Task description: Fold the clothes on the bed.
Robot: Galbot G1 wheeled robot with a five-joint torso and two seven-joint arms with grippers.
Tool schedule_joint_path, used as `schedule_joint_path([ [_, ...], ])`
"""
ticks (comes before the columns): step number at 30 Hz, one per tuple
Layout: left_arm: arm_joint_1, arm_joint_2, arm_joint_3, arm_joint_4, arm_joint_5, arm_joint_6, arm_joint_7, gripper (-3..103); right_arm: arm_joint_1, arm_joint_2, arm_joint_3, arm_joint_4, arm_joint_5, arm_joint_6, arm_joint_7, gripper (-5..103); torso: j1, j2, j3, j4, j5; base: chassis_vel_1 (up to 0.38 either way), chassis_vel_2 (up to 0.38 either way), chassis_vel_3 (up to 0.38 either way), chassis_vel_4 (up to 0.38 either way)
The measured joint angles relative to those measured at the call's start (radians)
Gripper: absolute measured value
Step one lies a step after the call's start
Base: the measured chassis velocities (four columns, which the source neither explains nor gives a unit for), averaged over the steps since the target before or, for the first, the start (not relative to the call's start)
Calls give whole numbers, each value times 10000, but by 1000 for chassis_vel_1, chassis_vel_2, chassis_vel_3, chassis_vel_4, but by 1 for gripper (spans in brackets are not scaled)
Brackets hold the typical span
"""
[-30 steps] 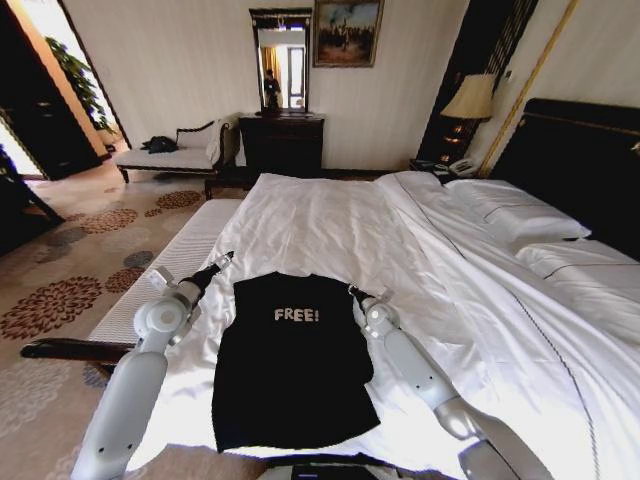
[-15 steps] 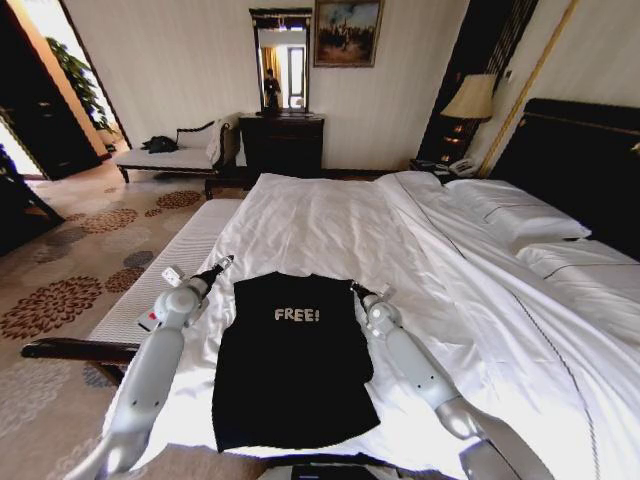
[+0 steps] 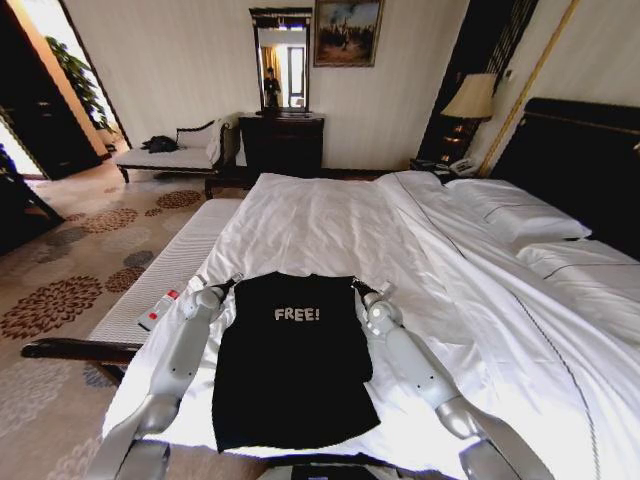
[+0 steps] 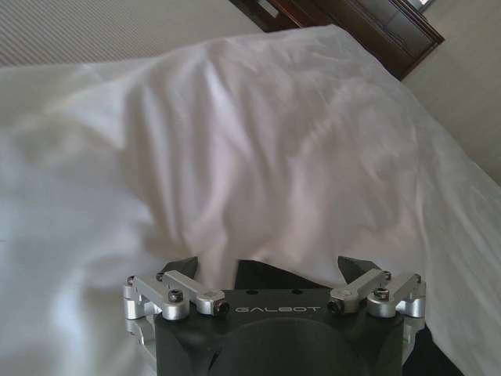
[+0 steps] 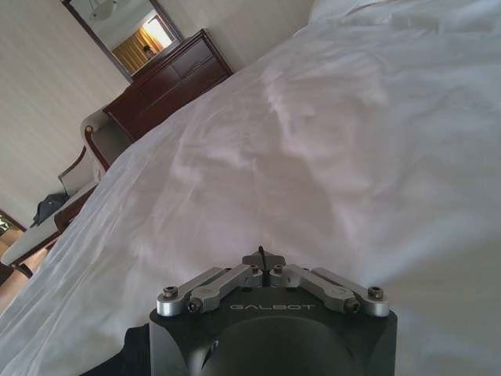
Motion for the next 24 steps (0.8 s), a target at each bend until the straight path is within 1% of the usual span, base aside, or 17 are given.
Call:
schedule_joint_path([
  [2, -85, -127, 69, 69, 23, -4, 13, 100, -18, -1, 0, 24, -50, 24, 0, 0, 0, 0, 0, 0, -2, 0, 0, 0, 0],
  [3, -113, -201, 105, 77, 34, -4, 27, 102, -30, -6, -1, 54, -63, 31, 1, 0, 0, 0, -1, -2, -2, 0, 0, 0, 0],
  [5, -120, -305, 164, 79, 110, -24, 58, 96, -47, -34, 6, 99, -68, 38, 7, 0, 0, 0, 0, -2, -2, 0, 0, 0, 0],
  [6, -120, -305, 164, 79, 110, -24, 58, 96, -47, -34, 6, 99, -68, 38, 7, 0, 0, 0, 0, -2, -2, 0, 0, 0, 0],
  [7, -119, -336, 180, 89, 170, -55, 80, 92, -53, -51, 13, 118, -68, 39, 11, 0, 0, 0, 0, -2, -1, 0, 0, 0, 0],
  [8, -116, -344, 183, 93, 190, -68, 86, 92, -56, -55, 16, 125, -68, 39, 12, 0, 0, 0, -1, -2, -1, 0, 0, 0, 0],
  [10, -67, -349, 186, 93, 259, -116, 107, 81, -86, -77, 40, 154, -80, 44, 16, 0, 1, 0, -1, 0, -3, 0, 0, 0, 0],
  [11, -67, -349, 186, 93, 259, -116, 107, 81, -86, -77, 40, 154, -80, 44, 16, 0, 1, 0, -1, 0, -3, 0, 0, 0, 0],
  [12, -44, -336, 186, 72, 266, -118, 113, 76, -97, -79, 43, 157, -90, 46, 16, 0, 0, 0, 0, 0, -3, 0, 0, 0, 0],
  [13, -19, -315, 186, 39, 270, -120, 117, 76, -106, -79, 46, 158, -104, 49, 16, 0, 0, 0, 0, 1, -3, 0, 0, 0, 0],
  [15, 55, -250, 181, -62, 277, -132, 127, 66, -137, -78, 50, 161, -150, 61, 17, 0, 0, 0, -1, 0, -3, 0, 0, 0, 0],
  [16, 55, -250, 181, -62, 277, -132, 127, 66, -137, -78, 50, 161, -150, 61, 17, 0, 0, 0, -1, 0, -3, 0, 0, 0, 0],
  [21, 297, -82, 71, -300, 305, -239, 166, 38, -156, -95, 45, 159, -247, 89, 16, 0, 0, 0, 0, -1, -3, 0, 0, 0, 0],
  [23, 344, -48, 48, -345, 306, -249, 170, 38, -156, -101, 41, 152, -256, 94, 16, 0, 0, 0, 0, -1, -4, 0, 0, 0, 0],
  [24, 399, 0, 22, -396, 310, -254, 175, 28, -152, -104, 34, 136, -267, 109, 16, 0, 0, 0, 0, -1, -4, 0, 0, 0, 0],
])
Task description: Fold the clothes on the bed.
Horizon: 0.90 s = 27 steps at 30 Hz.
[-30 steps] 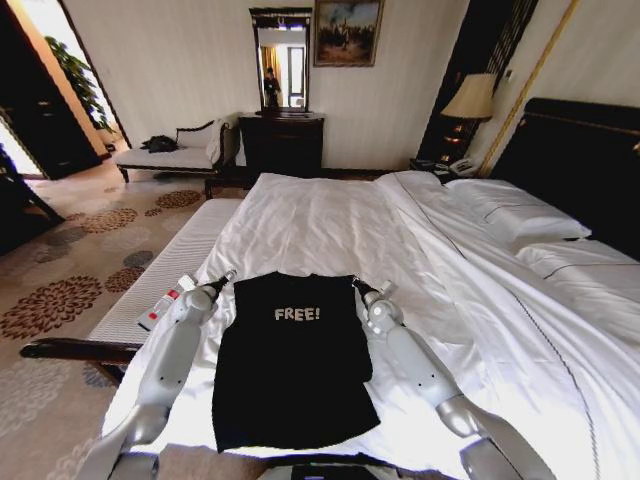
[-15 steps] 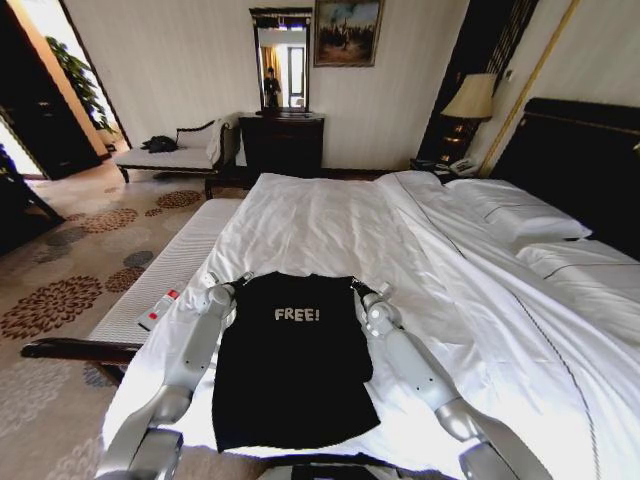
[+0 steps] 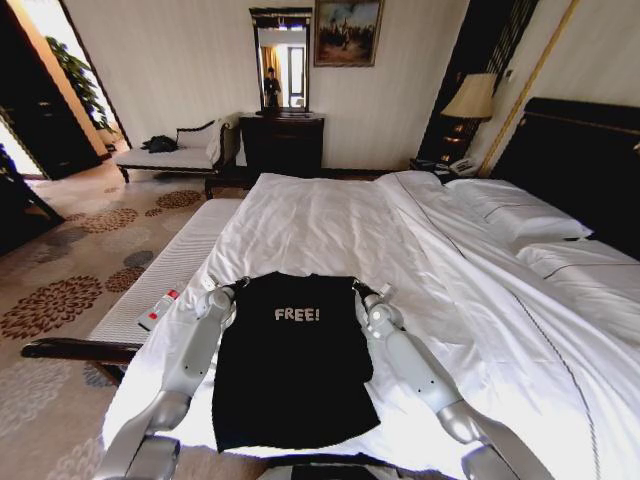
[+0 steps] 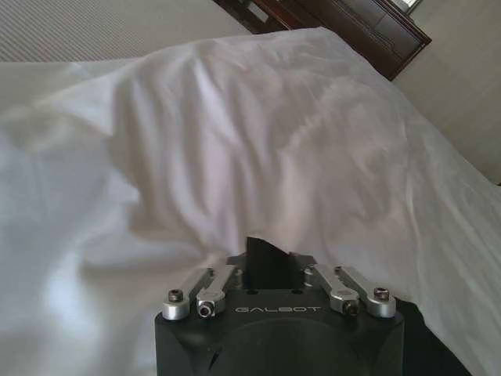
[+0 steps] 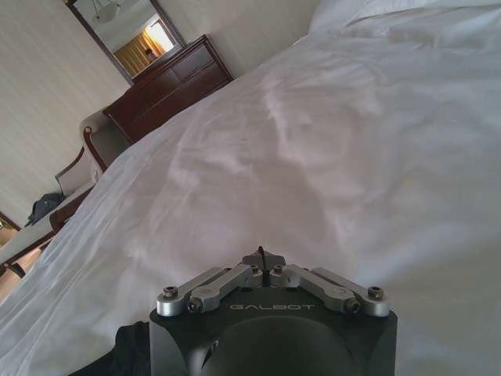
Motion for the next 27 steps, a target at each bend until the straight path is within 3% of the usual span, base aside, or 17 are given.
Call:
schedule_joint_path([
  [2, 20, 19, -9, -20, 2, 0, 0, 28, 1, 0, -3, -6, -5, 7, 0, 0, 0, 0, 0, 0, 0, 0, 0, 0, 0],
  [5, 118, 100, -59, -160, 6, -2, 6, 11, 9, 5, -22, -14, -30, 32, -2, 0, 0, 0, 0, 0, 0, 0, 0, 0, 0],
  [9, 154, 130, -68, -263, 7, -2, 9, 3, 9, -2, -24, -6, -56, 38, -4, 0, 0, 0, 0, 0, 0, 0, 0, 0, 0],
  [16, 41, 391, 133, -492, 9, -103, 100, 0, 3, -190, -33, 246, -7, 127, 11, 0, 1, 0, 1, -1, 0, 0, 0, 0, 0],
  [22, -918, 1158, 733, -1313, -561, -331, 220, 0, 501, -1226, -141, 1362, 859, 362, -282, 0, 0, 0, 0, 0, 3, 0, 0, 0, 0],
  [27, -2061, 1407, 1280, -1084, -901, -417, 342, 0, 1284, -1851, -454, 1645, 1593, 489, -536, 0, 0, -1, 1, -1, 1, 0, 0, 0, 0],
])
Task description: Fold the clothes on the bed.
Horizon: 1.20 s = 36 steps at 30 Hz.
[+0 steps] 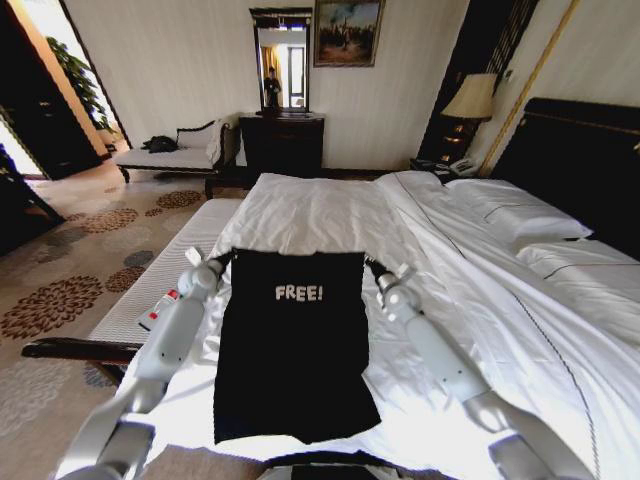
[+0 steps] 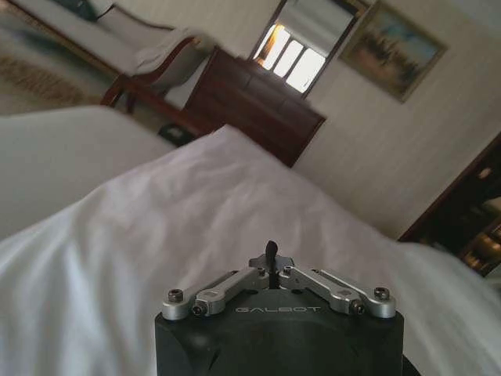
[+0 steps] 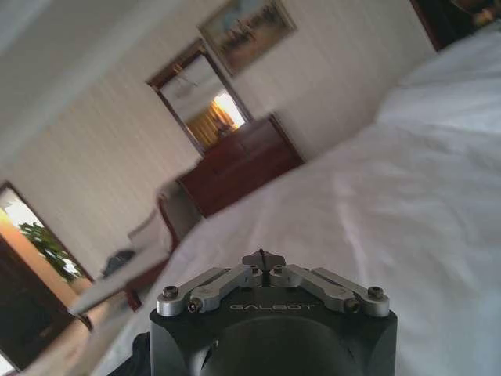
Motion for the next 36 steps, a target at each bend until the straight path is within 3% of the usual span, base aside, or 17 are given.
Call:
schedule_joint_path([
  [7, -933, 44, 472, 452, -111, -66, 261, 0, 802, -245, -460, -274, 273, 95, -67, 0, 2, 0, 0, 1, 1, 0, 0, 0, 0],
  [12, -420, 205, 294, -514, -505, -148, 364, 0, 544, -549, -489, 252, 378, 286, -24, 0, 2, -2, 0, 1, 1, 0, 0, 0, 0],
  [16, 1279, 773, -368, -2447, -934, -145, 321, 0, -568, -1071, -158, 1789, 563, 368, 257, 0, -1, -1, -2, -1, -1, 0, 0, 0, 0],
  [17, 1279, 773, -368, -2447, -934, -145, 321, 0, -568, -1071, -158, 1789, 563, 368, 257, 0, -1, -1, -2, -1, -1, 0, 0, 0, 0],
  [21, 3351, 1513, -1178, -4266, -1075, -115, 210, 0, -2076, -1430, 286, 3245, 611, 262, 787, 0, -3, 0, -3, 5, -2, 0, 0, 0, 0],
  [26, 5082, 1915, -1863, -5693, -1110, -54, 2, 0, -3410, -1764, 601, 4199, 587, 169, 1393, 0, -5, 2, -5, 2, 2, 0, 0, 0, 0],
  [31, 6305, 1989, -2274, -6562, -842, 116, -317, 0, -4492, -2059, 812, 4939, 414, 110, 1732, 0, -5, 2, -5, -1, 2, 0, 0, 0, 0],
  [33, 7684, 2078, -2580, -7463, -346, 515, -550, 0, -5989, -2198, 1249, 5875, 112, 71, 2238, 0, -3, 3, -2, -1, 1, 0, 0, 0, 0],
  [36, 8451, 2134, -2779, -7956, -142, 710, -665, 0, -7019, -2198, 1528, 6569, -92, 70, 2617, 0, -4, 3, -3, 0, 2, 0, 0, 0, 0],
])
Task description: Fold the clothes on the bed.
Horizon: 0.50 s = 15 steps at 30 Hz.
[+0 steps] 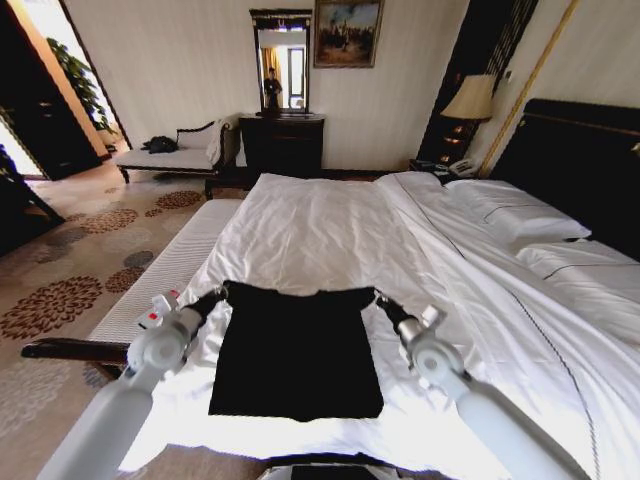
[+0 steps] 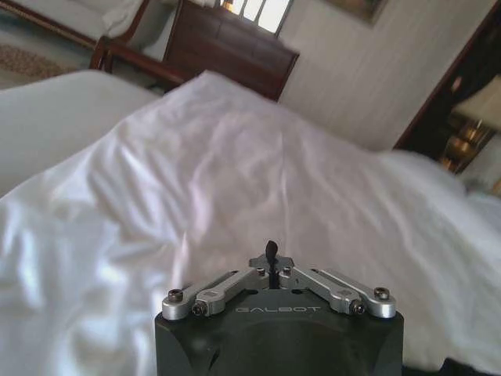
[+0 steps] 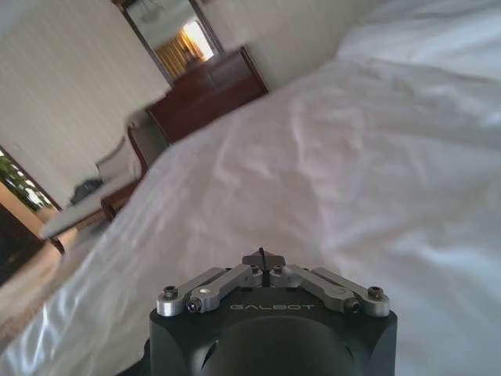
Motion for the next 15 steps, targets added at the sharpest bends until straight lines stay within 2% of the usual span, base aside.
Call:
schedule_joint_path([
  [4, 701, 51, -79, -463, 375, 358, -148, 0, -870, 54, 236, 650, -203, 19, 305, 0, 0, 1, -1, 0, -4, 0, 0, 0, 0],
  [6, 1139, 101, -159, -842, 462, 724, -354, 0, -1392, 102, 351, 955, -366, 59, 525, 0, 0, 0, 0, 1, -3, 0, 0, 0, 0],
  [9, 1367, 155, -270, -1020, 465, 980, -514, 0, -1735, 125, 399, 1050, -563, 114, 709, 0, 2, 0, 1, 1, -2, 0, 0, 0, 0],
  [15, 1713, 519, -835, -1091, 204, 1952, -910, 0, -2667, 189, 474, 1309, -1035, 226, 1169, 0, 4, -1, 2, 0, -1, 0, 0, 0, 0],
])
